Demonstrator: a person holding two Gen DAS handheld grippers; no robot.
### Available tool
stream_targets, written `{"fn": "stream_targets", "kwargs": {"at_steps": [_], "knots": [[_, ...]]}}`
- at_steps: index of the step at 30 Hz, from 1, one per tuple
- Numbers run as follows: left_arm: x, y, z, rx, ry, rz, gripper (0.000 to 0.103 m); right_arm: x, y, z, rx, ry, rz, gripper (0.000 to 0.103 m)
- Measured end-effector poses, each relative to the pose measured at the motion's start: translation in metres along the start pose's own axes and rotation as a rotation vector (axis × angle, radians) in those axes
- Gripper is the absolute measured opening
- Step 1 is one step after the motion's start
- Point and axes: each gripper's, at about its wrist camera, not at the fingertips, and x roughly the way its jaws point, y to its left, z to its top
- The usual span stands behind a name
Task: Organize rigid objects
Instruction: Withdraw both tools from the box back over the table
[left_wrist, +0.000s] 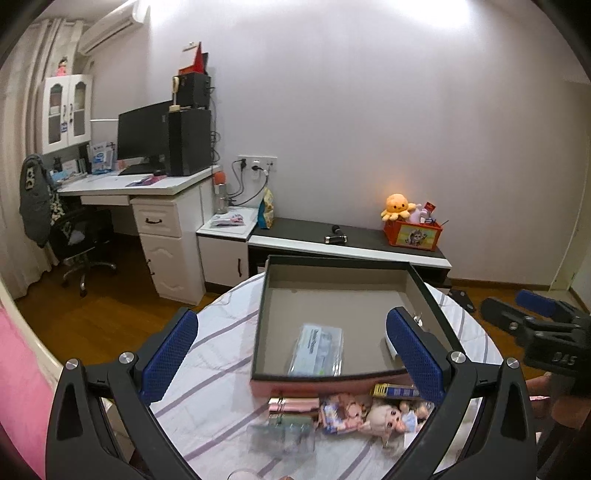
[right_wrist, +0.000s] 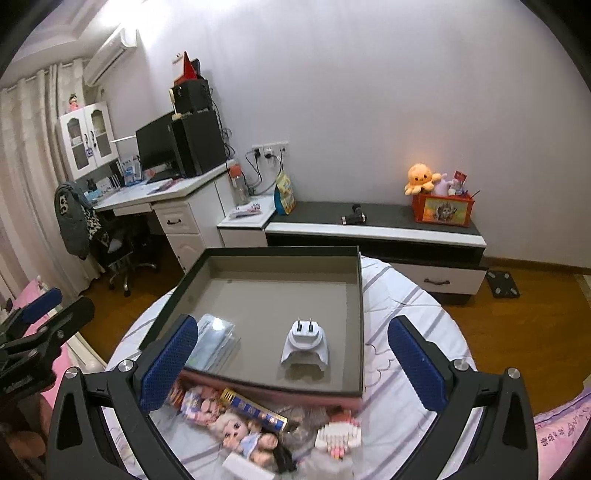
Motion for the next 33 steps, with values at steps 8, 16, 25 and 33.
{"fn": "stream_targets", "kwargs": {"at_steps": [8,16,25,33], "knots": [[-0.041,0.004,-0.025,0.001,-0.039,0.052,0.103,-0.049,0.009,-0.029,0.002,-0.061,-0.033,0.103],[-0.069,-0.003,-0.055,0.0,-0.037,0.058,0.103,-0.088,0.022,-0.058,0.009,-0.117,-0.068,0.103],[-0.091,-0.009,-0.073,0.001,-0.039,0.046,0.103,-0.11,0.031,-0.077,-0.001,-0.13,-0.084,0.103],[-0.099,-0.01,-0.076,-0.003,-0.049,0.038,0.103,-0.121,0.039,-0.082,-0.007,-0.144,-0.08,0.103]]}}
